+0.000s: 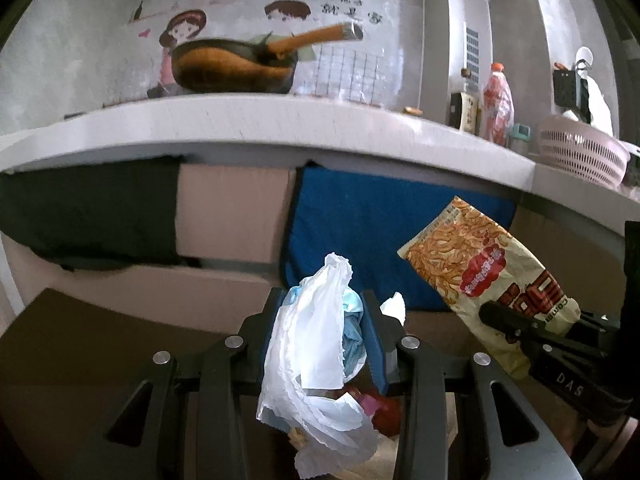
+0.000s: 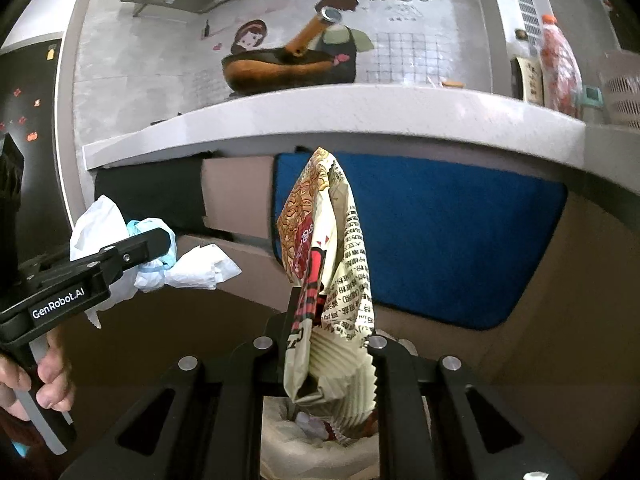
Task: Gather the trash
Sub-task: 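Carry the tissue and printed snack bag over the bin and open both grippers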
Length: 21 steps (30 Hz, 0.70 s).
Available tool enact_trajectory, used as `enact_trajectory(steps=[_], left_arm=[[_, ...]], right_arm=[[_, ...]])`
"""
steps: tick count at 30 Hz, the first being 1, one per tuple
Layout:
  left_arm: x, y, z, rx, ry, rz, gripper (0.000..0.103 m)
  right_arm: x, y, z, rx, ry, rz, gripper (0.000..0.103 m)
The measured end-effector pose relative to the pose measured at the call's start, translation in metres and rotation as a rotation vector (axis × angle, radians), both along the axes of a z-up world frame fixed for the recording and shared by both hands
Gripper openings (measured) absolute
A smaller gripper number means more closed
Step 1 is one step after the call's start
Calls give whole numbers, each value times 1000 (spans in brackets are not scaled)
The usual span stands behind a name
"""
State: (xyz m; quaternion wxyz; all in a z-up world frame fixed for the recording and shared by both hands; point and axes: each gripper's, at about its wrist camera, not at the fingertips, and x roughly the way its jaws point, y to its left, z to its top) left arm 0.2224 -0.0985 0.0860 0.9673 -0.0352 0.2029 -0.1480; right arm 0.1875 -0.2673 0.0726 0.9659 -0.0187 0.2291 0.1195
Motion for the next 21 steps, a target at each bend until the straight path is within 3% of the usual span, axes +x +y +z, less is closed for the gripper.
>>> enact_trajectory(steps=[11,21], left_arm=[[28,-8,-52,3,100,-17,38],[45,-12,-77,32,146,-25,38]], right_arm=[[23,-8,-41,18,92,-12,13],[41,-11,-54,51,131,-20,14]])
